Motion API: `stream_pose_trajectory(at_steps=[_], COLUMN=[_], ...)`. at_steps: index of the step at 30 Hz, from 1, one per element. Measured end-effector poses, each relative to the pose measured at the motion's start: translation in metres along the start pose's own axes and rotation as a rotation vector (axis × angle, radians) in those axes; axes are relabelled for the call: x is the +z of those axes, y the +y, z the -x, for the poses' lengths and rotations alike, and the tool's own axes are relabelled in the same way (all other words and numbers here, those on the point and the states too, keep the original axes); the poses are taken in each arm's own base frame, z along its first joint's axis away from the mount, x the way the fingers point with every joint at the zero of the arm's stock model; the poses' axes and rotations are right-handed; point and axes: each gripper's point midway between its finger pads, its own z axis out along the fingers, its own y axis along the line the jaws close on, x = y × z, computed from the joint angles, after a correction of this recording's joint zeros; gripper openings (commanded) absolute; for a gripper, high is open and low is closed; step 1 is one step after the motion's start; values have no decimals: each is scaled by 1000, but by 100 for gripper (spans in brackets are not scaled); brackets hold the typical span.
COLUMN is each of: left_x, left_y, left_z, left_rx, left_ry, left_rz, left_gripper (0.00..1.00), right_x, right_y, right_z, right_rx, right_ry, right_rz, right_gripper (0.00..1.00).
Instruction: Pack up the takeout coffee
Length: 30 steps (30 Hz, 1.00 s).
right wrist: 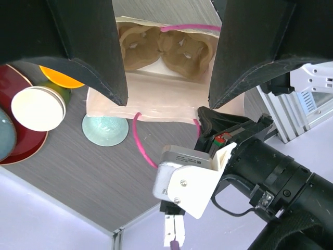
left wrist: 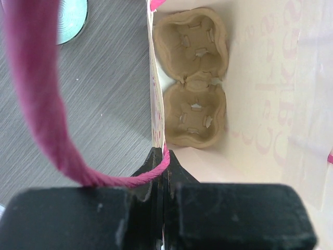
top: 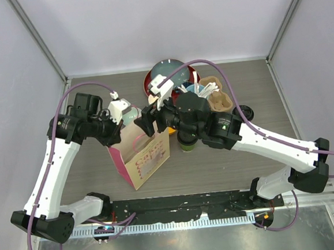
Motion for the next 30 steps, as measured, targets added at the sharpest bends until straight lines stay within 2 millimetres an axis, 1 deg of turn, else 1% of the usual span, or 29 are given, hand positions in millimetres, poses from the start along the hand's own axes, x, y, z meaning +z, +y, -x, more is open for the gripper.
stream_pose_trajectory(at_steps=[6, 10, 14, 17, 19, 21, 22, 23, 25, 26, 27, 29, 30], left_x=[0, 0, 0, -2, -4, -4, -4, -4, -4, -4, -5, -4, -4], left_y=[-1, -2, -2, -3, -3, -4, -4, -5, -6, -7, -8, -9, -10], left_z=[-1, -1, -2, -2, -2, -3, -3, -3, -4, -4, -3, -3, -2], left_rx=[3, 9, 21, 26, 35, 41, 42, 42, 43, 43, 45, 50, 55], left_ry=[2, 4, 10, 13, 15, 17, 18, 19, 20, 19, 17, 13, 10], left_rz=[-8, -11, -17, -19, -22, -26, -27, -30, -37, -42, -46, -56, -63], left_gripper=[0, 0, 0, 0, 0, 0, 0, 0, 0, 0, 0, 0, 0], right_x=[-16, -26, -45, -63, -76, -89, -98, -103, -111, -113, -114, -112, -110], right_y=[-10, -20, -42, -63, -82, -102, -113, -120, -135, -142, -148, -157, -161], right_z=[13, 19, 20, 16, 12, 4, -6, -14, -34, -47, -60, -85, -102], right_rx=[-12, -19, -27, -24, -7, 15, 29, 38, 55, 65, 71, 79, 93], right_ry=[-26, -25, 4, 37, 62, 83, 109, 131, 189, 227, 267, 344, 397], right_rz=[-42, -94, -191, -254, -290, -326, -345, -359, -397, -413, -427, -449, -455], right_gripper=[70, 74, 78, 78, 79, 78, 78, 78, 74, 71, 62, 53, 47])
